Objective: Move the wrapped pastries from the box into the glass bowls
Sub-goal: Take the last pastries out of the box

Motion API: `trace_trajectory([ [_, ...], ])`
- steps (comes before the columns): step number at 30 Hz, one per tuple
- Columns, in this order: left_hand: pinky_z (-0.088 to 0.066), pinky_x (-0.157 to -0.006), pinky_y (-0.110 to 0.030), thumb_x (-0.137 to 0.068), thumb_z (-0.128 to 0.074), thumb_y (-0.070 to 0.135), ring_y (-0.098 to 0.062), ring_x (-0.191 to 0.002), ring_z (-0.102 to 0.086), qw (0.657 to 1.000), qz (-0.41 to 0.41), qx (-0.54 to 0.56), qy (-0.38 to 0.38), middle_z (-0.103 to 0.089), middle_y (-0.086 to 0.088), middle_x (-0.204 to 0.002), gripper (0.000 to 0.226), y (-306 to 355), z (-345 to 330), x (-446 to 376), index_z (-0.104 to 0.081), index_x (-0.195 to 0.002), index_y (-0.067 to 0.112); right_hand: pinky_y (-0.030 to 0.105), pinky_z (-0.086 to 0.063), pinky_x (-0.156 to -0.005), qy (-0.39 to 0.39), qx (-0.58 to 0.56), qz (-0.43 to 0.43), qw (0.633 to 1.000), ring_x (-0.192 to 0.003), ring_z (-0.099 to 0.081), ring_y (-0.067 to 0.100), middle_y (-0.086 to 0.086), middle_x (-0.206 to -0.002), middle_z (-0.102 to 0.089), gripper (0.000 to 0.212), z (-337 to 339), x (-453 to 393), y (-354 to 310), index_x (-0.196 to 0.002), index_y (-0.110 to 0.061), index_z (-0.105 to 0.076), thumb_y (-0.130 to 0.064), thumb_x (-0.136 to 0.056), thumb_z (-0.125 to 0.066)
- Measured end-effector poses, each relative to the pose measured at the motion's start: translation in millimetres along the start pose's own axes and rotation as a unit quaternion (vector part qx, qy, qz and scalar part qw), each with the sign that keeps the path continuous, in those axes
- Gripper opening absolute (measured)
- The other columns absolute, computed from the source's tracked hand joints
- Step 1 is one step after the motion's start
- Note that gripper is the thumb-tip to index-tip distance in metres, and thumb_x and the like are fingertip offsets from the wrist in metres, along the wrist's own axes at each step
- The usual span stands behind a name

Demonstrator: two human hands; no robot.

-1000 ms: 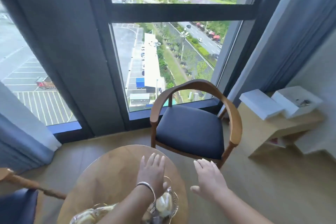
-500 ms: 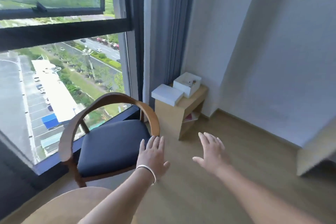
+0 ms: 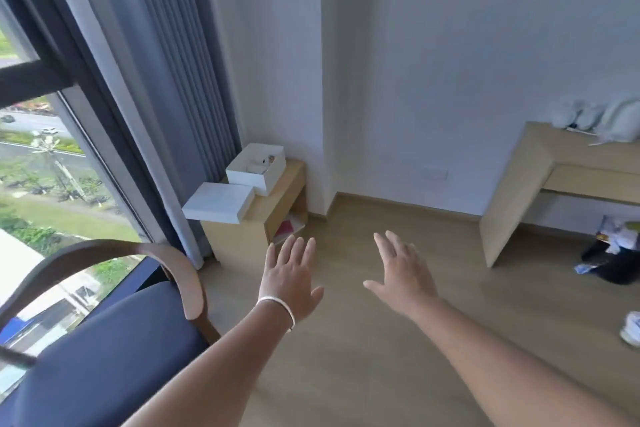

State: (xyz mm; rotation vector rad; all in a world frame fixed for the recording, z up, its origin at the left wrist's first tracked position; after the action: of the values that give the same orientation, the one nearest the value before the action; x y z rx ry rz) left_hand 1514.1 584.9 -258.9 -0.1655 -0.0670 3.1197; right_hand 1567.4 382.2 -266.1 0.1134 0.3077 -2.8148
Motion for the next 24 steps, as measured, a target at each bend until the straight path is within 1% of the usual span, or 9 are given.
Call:
trace_trajectory([
  [6,0.006,-0.117,-0.048,-0.087,-0.042,0.057,-0.022,-0.146,0.008,1.0,-0.02,0.001,0.002,-0.005,-0.002,-0.161,0.09,39,-3,-71,0.008,-0.151,0.018,0.041,-0.012,-0.118,-0.001,0.01,-0.016,1.0,-0.143,-0.023,0.028,0.006,-0.161,-0.015,0.094,9,-48,60,-0.153,-0.024,-0.012,-0.058,-0.082,-0.062],
  [12,0.007,-0.116,-0.051,-0.087,-0.04,0.059,-0.023,-0.146,0.006,0.999,-0.039,-0.01,0.004,-0.009,-0.004,-0.16,0.088,50,-12,-144,0.006,-0.151,0.02,0.042,-0.009,-0.12,-0.007,0.004,-0.026,1.0,-0.146,-0.018,0.024,0.005,-0.161,-0.013,0.093,9,-100,91,-0.153,-0.025,-0.011,-0.057,-0.082,-0.061],
  [18,0.005,-0.116,-0.052,-0.085,-0.043,0.059,-0.024,-0.146,0.002,0.999,-0.054,-0.003,0.0,-0.009,-0.006,-0.159,0.088,28,-42,-245,0.007,-0.15,0.025,0.043,-0.007,-0.121,-0.017,0.018,-0.031,0.999,-0.147,-0.014,0.02,0.004,-0.161,-0.012,0.092,-10,-193,103,-0.153,-0.026,-0.01,-0.057,-0.083,-0.06],
  [24,0.003,-0.116,-0.053,-0.087,-0.043,0.059,-0.024,-0.146,0.0,0.999,-0.044,0.016,0.002,-0.011,-0.006,-0.159,0.086,-29,-69,-363,0.005,-0.15,0.025,0.045,-0.006,-0.121,-0.034,0.026,-0.02,0.999,-0.147,-0.012,0.02,0.005,-0.161,-0.013,0.089,-37,-329,86,-0.153,-0.027,-0.014,-0.057,-0.083,-0.061],
])
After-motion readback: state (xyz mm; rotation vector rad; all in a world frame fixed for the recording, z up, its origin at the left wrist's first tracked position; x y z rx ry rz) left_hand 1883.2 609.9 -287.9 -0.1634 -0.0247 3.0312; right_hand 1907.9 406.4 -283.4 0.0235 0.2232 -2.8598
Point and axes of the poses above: each hand's wrist, its own x-axis away from the middle knuckle, its own z-axis out of the back of the hand, y = z × x, the point moved 5 cm from there along -x, towards the middle knuckle
